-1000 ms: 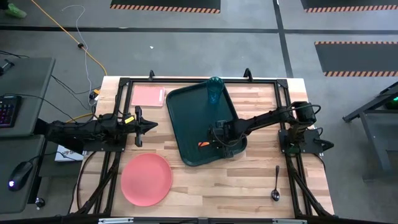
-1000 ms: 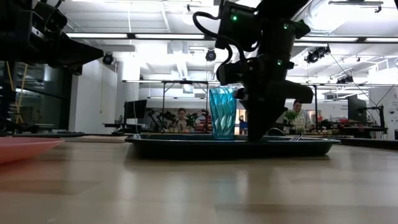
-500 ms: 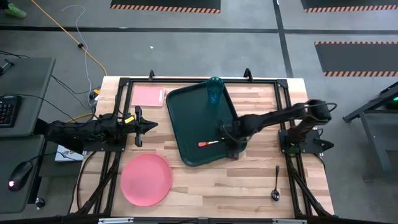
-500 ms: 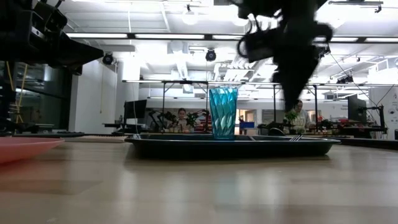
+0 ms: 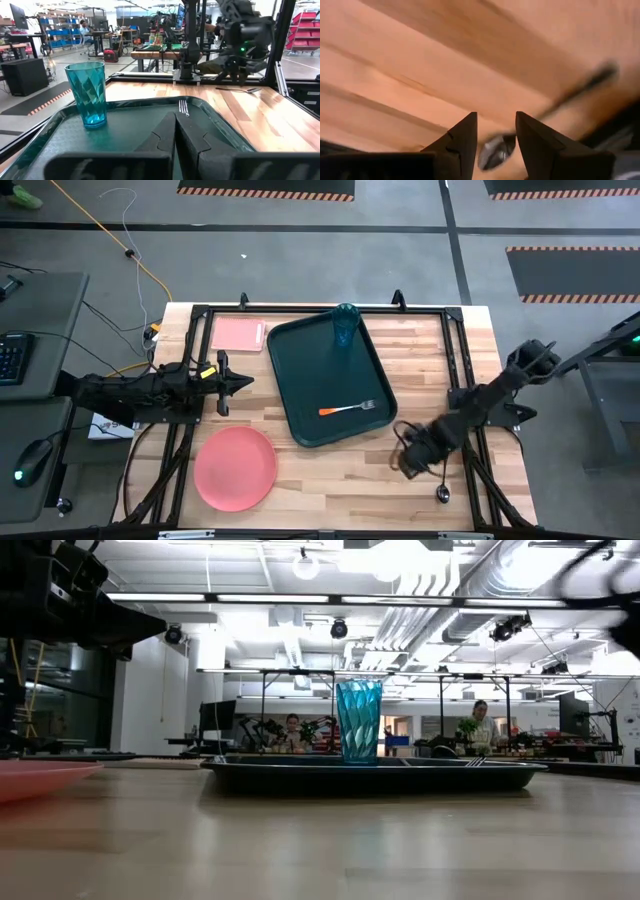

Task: Pick and place plate/cup/fork/spoon on tray
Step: Put the black spoon on the black tray to the right of the orange fork

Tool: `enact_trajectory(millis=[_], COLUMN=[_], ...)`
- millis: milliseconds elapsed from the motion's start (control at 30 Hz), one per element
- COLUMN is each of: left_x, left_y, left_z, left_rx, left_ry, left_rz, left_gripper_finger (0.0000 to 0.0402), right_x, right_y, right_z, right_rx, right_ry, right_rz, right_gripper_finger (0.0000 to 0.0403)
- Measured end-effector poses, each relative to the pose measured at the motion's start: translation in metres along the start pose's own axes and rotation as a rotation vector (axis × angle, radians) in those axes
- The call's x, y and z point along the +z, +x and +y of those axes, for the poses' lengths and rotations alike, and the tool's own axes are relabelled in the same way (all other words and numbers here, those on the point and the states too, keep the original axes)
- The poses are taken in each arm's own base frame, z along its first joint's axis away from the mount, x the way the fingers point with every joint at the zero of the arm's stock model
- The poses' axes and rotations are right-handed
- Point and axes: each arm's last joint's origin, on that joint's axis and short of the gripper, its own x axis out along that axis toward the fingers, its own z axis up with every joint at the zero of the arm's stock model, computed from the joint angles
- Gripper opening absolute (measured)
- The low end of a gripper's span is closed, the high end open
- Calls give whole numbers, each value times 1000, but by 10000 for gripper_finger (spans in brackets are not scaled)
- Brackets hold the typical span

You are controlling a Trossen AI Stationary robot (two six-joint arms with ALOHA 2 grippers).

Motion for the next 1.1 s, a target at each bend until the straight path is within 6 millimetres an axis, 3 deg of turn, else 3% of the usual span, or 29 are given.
enact_trajectory(millis=[200, 400, 1100], left_x=[0, 0, 0], left_y=[0, 0, 0], left_z=[0, 0, 0], left_rx=[0, 0, 0], left_ry=[0, 0, 0], left_rz=[0, 0, 0], left_gripper_finger=[0, 0, 0], right_x=[-30, -44, -40], right_y=[12, 19, 61], right_z=[-11, -15, -7], right_rx=[-49, -83, -248], right_ry=[241, 391, 407], right_rz=[2, -9, -8], right_gripper_finger=[126, 126, 126])
